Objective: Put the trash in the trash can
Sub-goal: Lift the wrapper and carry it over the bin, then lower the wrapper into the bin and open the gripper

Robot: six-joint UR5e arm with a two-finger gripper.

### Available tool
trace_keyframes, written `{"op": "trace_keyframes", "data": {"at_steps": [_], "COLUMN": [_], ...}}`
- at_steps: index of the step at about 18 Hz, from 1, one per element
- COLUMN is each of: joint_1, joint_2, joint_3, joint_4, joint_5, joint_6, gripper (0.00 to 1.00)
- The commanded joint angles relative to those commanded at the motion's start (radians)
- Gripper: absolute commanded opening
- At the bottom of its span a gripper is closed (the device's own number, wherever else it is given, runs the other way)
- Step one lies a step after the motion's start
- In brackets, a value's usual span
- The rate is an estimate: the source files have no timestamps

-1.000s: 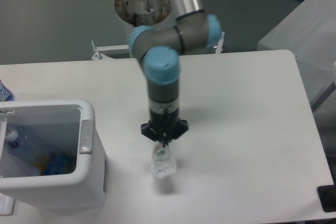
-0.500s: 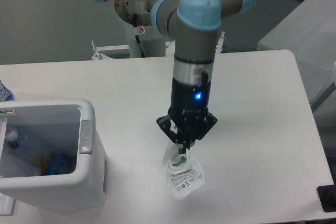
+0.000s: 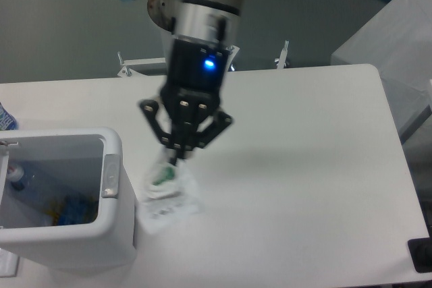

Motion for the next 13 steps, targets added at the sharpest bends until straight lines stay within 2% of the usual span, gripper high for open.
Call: {"op": "trace_keyframes", "data": {"at_steps": [2,4,6,9,13], "joint_1": [-0.052,-0.071,-0.101,-0.124,-0.134], "joint_2": [0.002,0.0,0.0,0.006,-0.003], "joint_3": [-0.008,-0.009,-0.028,-0.075,-0.086], "joint_4": [-0.002,0.0,0.0,0.0,0.0], "joint_5": [0.008,0.009,0.011,0.012,0.012], "joint_6": [0.026,0.045,0.126,0.313,0.359], "gripper": [0.11,0.11,0.11,0.12,0.12]}}
